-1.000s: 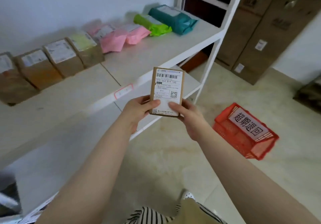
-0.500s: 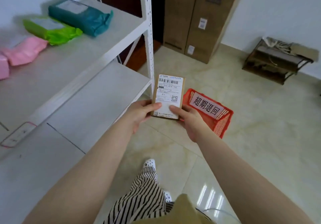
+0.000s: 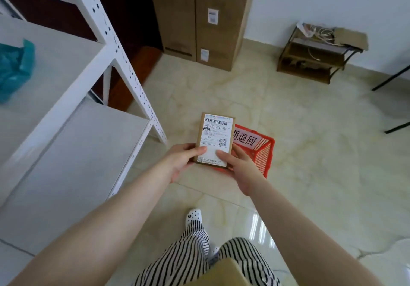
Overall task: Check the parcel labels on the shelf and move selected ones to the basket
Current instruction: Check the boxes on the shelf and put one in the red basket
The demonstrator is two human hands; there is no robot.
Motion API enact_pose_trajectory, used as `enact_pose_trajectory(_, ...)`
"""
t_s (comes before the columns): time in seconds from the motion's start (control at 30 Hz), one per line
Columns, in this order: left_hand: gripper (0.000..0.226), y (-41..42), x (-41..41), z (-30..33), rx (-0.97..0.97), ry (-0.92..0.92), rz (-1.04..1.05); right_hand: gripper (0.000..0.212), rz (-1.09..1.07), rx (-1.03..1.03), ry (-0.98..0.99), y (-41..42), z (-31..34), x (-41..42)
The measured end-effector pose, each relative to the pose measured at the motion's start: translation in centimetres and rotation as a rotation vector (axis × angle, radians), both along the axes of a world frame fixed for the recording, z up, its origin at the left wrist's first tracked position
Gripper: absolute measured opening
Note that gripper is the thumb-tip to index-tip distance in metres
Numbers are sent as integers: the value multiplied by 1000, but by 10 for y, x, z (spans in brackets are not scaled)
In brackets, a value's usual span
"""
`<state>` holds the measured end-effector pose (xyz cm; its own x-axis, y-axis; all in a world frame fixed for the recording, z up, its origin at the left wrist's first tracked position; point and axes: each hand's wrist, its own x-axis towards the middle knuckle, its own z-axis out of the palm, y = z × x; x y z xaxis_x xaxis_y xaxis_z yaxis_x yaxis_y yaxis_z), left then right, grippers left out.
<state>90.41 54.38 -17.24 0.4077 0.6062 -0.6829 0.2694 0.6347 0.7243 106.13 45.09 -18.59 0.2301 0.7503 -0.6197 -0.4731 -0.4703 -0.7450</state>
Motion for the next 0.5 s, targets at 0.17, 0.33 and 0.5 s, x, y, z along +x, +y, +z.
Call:
enact_pose_trajectory(0.17,15,29,49,-29,-42,49,-5,62,-53,-84,34,25,-30,41)
enact_pose_trajectory(0.33,13,63,94,-93,-98,107,17,51,-52,-167,20,63,-98,81)
enact_pose_trajectory(0.5,25,97,132,-211,-100,156,7,36,-45,-221,-33,101,-212,113)
